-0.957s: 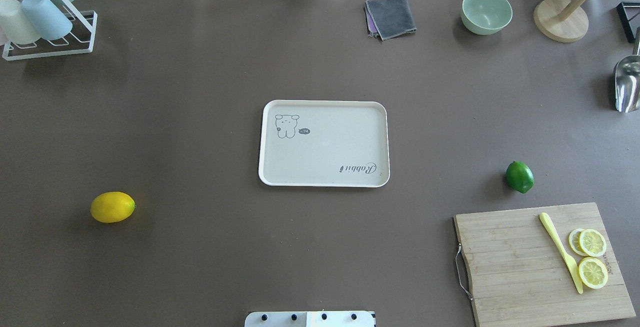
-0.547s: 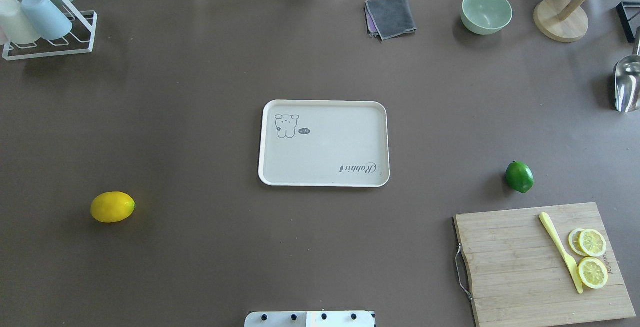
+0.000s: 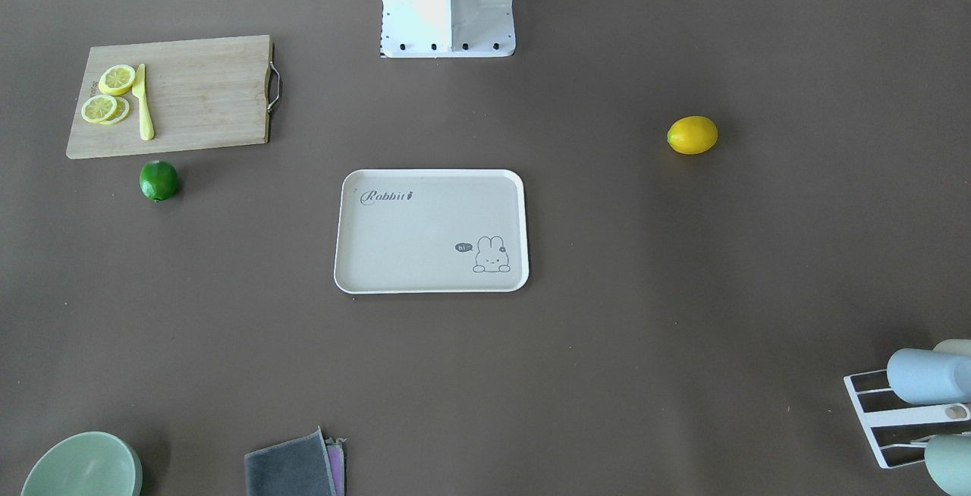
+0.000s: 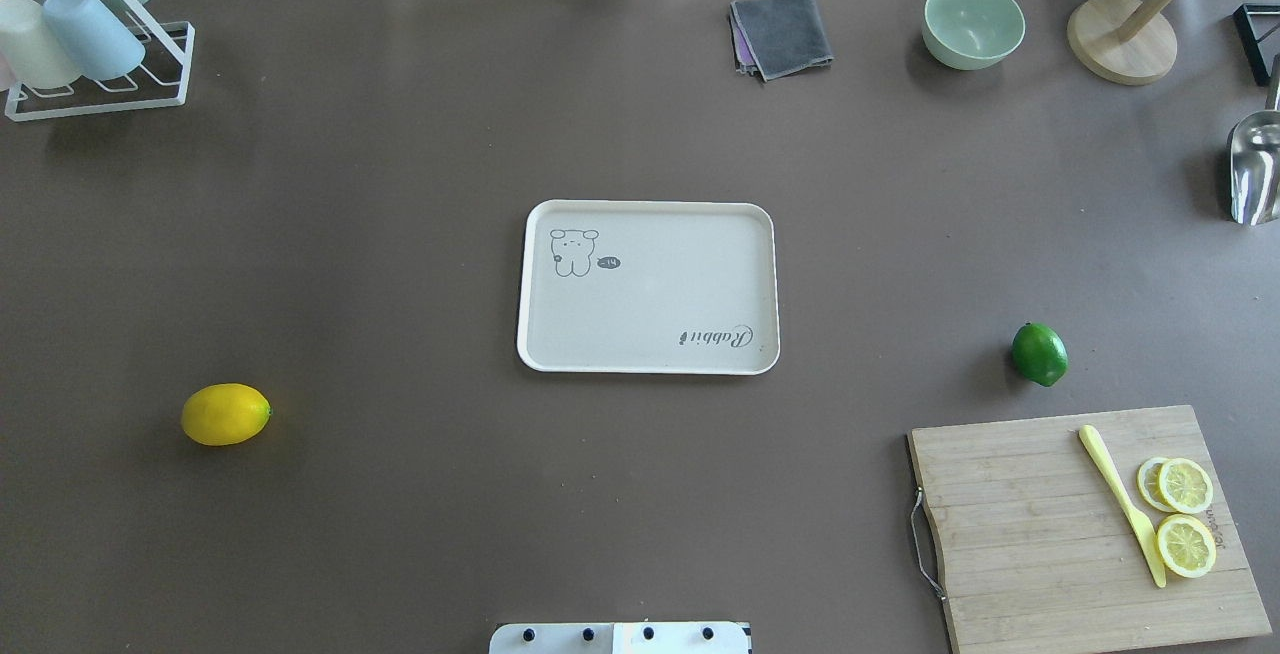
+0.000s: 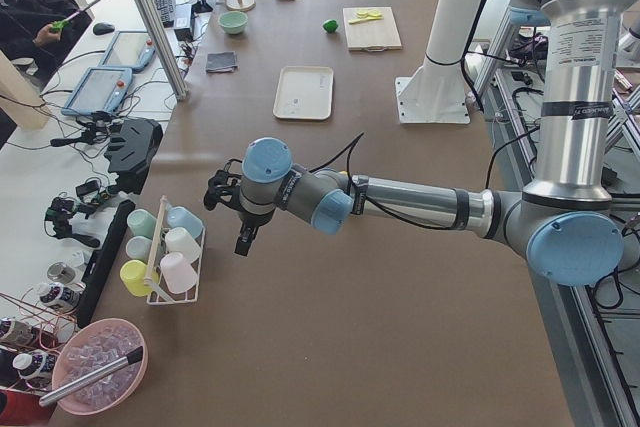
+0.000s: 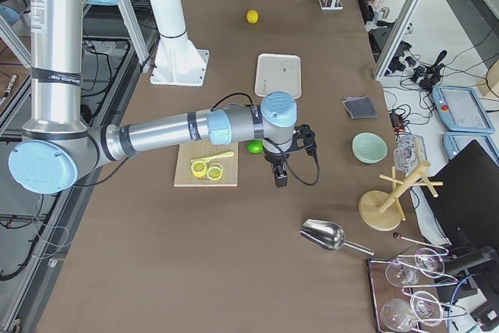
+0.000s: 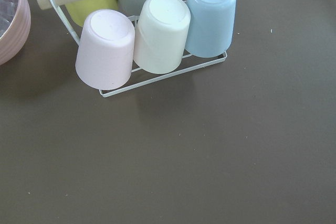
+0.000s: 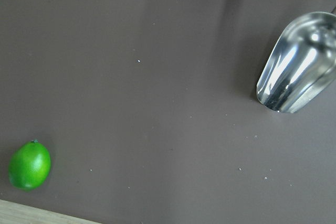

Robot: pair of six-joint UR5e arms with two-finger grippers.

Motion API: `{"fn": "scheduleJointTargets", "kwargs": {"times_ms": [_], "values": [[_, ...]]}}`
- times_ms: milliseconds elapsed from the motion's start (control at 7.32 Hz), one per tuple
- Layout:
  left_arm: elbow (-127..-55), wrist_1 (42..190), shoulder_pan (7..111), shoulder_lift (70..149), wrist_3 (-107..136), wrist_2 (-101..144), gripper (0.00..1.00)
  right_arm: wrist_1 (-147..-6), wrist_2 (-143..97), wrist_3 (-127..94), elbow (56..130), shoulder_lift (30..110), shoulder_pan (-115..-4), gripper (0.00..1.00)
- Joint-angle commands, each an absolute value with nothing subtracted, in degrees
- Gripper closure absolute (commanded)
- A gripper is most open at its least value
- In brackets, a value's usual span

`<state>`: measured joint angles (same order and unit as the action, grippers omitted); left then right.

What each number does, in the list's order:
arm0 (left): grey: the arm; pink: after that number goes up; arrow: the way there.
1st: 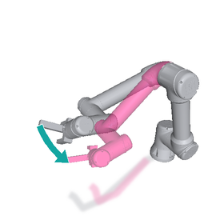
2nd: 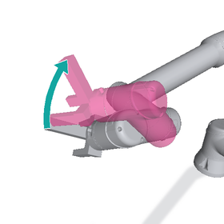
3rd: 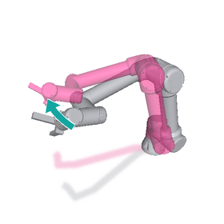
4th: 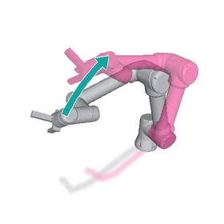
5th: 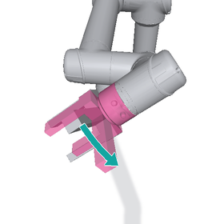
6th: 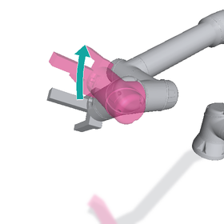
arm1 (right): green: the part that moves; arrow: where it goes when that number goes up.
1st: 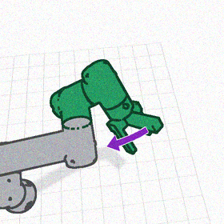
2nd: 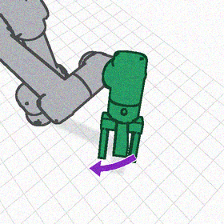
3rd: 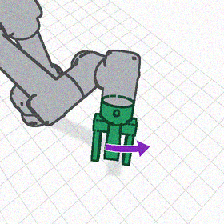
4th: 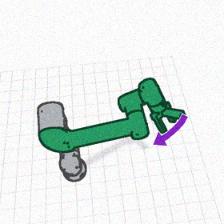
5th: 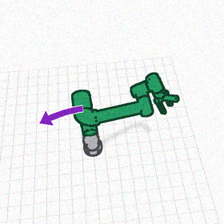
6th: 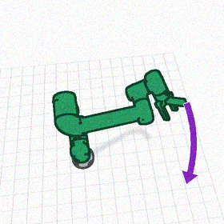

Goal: Place all lemons on tray

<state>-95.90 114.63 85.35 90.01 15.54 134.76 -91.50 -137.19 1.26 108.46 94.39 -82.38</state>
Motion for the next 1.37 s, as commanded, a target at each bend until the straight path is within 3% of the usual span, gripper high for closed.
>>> {"fn": "scheduleJointTargets", "kwargs": {"times_ms": [0,273,1230], "values": [[-95.71,119.70,84.56,89.74,22.55,134.74,0.02,-81.80,-137.20,-13.35,108.98,93.69,-74.49,0.00],[-95.98,124.24,80.35,90.00,30.12,134.56,0.02,-71.14,-133.53,-29.30,108.55,93.69,-66.04,0.00],[-101.16,126.39,69.17,90.44,35.68,133.16,0.02,-70.31,-125.34,-34.37,105.31,91.60,-51.43,0.00]]}}
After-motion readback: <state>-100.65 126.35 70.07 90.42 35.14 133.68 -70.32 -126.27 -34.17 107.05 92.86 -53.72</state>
